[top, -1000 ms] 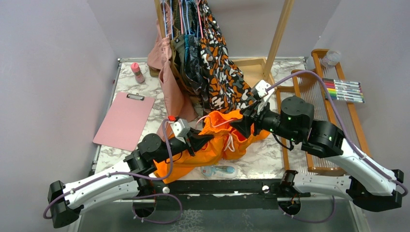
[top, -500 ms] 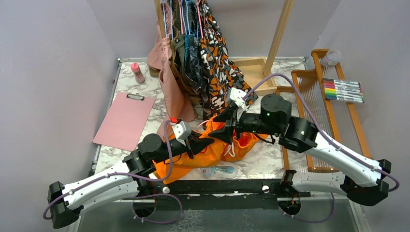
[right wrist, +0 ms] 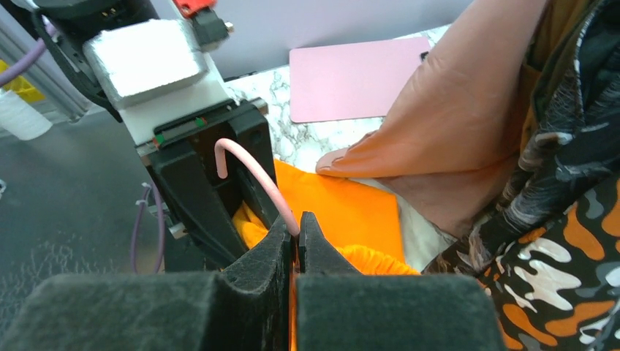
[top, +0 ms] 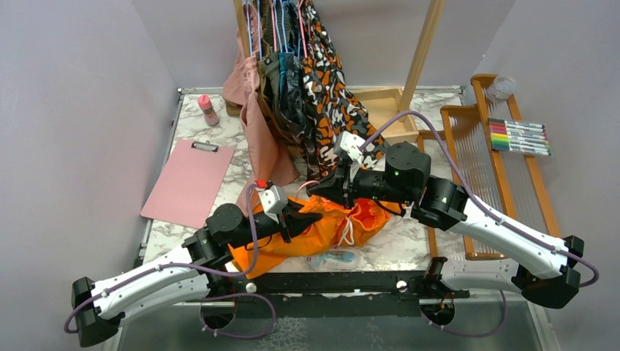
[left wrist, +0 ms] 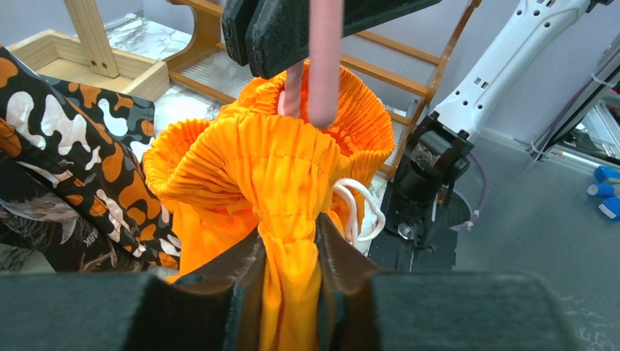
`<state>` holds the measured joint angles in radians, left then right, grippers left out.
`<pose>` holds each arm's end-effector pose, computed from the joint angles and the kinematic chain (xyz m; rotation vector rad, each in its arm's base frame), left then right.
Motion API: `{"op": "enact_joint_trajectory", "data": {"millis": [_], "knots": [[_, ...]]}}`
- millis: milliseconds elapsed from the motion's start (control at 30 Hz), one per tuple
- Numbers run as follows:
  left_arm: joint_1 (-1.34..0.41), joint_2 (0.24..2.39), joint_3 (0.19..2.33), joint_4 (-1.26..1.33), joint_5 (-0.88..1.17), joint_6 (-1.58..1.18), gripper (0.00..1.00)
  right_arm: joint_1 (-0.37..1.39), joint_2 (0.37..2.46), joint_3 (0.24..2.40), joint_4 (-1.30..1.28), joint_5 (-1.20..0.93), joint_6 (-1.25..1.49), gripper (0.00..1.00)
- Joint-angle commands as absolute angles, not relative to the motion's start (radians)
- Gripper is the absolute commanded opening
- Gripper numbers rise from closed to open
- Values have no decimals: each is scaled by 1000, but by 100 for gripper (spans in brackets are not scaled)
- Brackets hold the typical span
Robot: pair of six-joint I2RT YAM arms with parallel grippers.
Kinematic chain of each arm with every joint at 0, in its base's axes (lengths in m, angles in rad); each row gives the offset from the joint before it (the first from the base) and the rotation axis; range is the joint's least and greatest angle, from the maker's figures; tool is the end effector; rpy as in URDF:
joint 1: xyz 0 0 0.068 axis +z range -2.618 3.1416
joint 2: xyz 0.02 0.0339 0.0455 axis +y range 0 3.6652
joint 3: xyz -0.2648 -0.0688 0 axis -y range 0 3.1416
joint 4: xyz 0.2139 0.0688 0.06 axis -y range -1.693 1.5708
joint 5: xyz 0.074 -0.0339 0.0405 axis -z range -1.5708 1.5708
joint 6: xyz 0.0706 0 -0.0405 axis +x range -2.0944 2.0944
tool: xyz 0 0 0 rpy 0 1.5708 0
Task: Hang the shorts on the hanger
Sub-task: Adjust the shorts on the hanger.
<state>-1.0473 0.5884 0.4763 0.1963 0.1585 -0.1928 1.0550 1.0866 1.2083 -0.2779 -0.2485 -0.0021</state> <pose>0.0714 -0.1461 0.3083 0.7819 1.3866 -1.1051 0.1045 0.2195 0.4112 -1.0833 1.4705 0.9762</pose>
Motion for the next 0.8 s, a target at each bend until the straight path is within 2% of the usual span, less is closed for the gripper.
{"op": "enact_joint_trajectory", "data": {"millis": [0, 167, 367, 433, 600, 767], "knots": [[-1043, 528, 496, 152, 145, -173, 29, 1061, 1046, 1194, -245, -163, -16, 1], [-1044, 452, 489, 82, 112, -176, 39, 1061, 1026, 1177, -267, -111, -20, 1], [-1043, 388, 481, 18, 45, -184, 39, 1060, 1001, 1165, -275, -72, -21, 1], [-1043, 382, 488, -3, 10, -183, 32, 1061, 992, 1164, -277, -65, -19, 1], [-1043, 382, 500, -35, -30, -184, 2, 1060, 969, 1159, -289, -47, -15, 1], [-1043, 371, 510, -51, -76, -184, 0, 1061, 951, 1147, -305, -41, -9, 1]]}}
